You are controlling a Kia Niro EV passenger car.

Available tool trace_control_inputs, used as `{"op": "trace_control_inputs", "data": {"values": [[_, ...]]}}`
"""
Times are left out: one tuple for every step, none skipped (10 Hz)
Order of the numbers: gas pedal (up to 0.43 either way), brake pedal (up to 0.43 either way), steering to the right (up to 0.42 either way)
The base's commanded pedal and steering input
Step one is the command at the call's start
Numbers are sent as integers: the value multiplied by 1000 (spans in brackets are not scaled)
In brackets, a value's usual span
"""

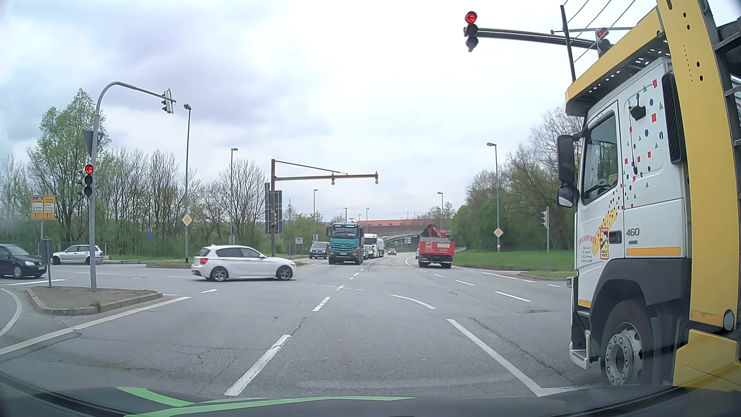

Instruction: Follow the waypoints while adhering to traffic rules and regulations

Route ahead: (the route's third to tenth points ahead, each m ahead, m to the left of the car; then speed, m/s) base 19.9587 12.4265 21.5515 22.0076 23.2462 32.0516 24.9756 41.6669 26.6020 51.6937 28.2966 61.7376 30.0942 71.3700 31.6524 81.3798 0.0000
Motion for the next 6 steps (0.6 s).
{"op": "trace_control_inputs", "data": {"values": [[0,293,8],[0,287,8],[0,293,8],[0,293,8],[0,293,7],[0,287,8]]}}
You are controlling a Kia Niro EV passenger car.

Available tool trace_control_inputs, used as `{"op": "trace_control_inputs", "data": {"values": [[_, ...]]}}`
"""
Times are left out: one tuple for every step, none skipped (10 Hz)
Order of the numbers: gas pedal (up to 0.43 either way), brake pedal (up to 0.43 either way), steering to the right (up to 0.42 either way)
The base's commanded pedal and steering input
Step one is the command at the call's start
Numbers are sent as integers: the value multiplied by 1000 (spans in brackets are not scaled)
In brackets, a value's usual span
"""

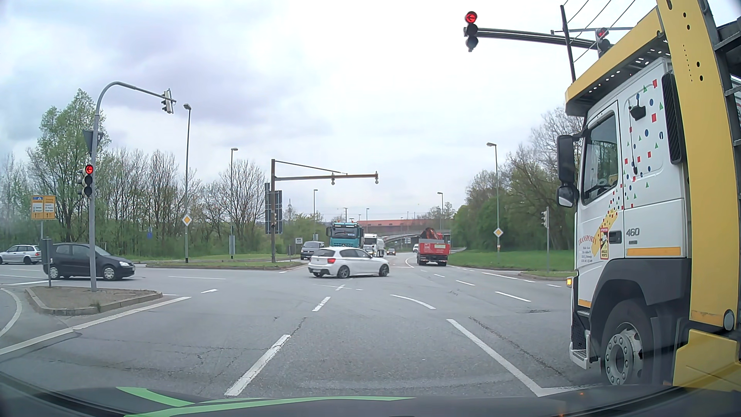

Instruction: Follow the waypoints while adhering to traffic rules and regulations

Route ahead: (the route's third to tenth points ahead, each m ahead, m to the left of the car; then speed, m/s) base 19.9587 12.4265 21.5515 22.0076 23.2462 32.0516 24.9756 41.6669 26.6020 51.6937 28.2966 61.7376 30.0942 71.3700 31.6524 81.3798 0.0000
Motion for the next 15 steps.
{"op": "trace_control_inputs", "data": {"values": [[0,293,8],[0,293,8],[0,293,7],[0,293,7],[0,293,8],[0,293,8],[0,293,8],[0,293,7],[0,293,8],[0,293,8],[0,299,7],[0,293,7],[0,293,8],[0,293,8],[0,293,7]]}}
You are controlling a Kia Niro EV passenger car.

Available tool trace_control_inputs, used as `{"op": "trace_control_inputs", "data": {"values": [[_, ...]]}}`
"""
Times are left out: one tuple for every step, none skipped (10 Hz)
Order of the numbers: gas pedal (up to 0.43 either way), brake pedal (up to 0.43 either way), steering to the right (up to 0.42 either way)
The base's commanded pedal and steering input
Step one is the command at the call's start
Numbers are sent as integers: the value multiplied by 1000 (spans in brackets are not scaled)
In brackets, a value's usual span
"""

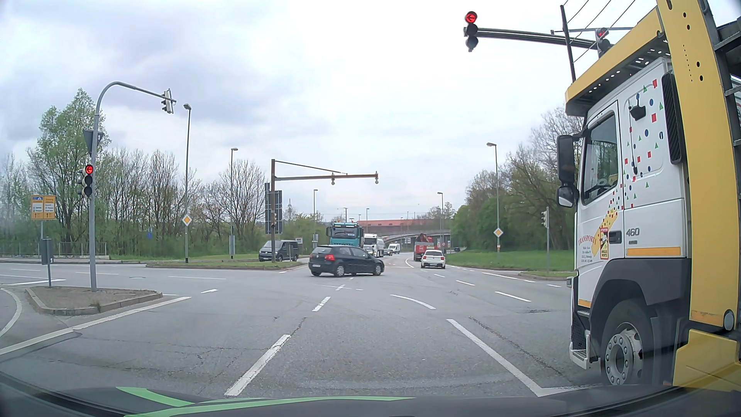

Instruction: Follow the waypoints while adhering to traffic rules and regulations

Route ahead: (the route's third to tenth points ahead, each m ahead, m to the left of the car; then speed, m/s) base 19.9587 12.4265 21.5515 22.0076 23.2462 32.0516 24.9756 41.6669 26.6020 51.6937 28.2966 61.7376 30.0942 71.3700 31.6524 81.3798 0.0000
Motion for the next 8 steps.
{"op": "trace_control_inputs", "data": {"values": [[0,287,8],[0,293,8],[0,293,7],[0,293,8],[0,293,7],[0,293,8],[0,293,7],[0,293,7]]}}
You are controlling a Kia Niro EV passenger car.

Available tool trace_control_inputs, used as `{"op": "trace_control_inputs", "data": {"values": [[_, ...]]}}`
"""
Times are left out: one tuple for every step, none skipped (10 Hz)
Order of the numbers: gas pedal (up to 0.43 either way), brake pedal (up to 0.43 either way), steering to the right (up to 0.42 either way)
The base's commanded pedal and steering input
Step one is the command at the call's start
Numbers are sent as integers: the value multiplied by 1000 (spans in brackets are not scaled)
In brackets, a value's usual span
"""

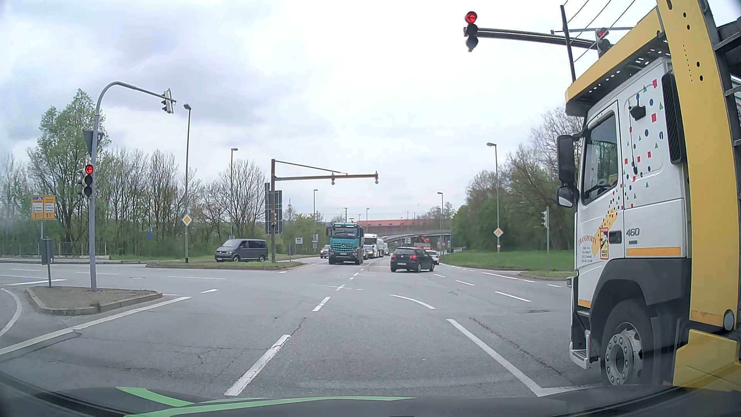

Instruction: Follow the waypoints while adhering to traffic rules and regulations

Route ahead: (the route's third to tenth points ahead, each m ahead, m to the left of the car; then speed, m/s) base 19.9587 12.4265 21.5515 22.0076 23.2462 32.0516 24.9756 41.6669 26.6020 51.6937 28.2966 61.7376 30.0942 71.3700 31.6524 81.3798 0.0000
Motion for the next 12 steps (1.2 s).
{"op": "trace_control_inputs", "data": {"values": [[0,293,8],[0,293,7],[0,293,8],[0,293,8],[0,293,7],[0,293,7],[0,293,7],[0,293,8],[0,293,8],[0,293,7],[0,293,8],[0,293,8]]}}
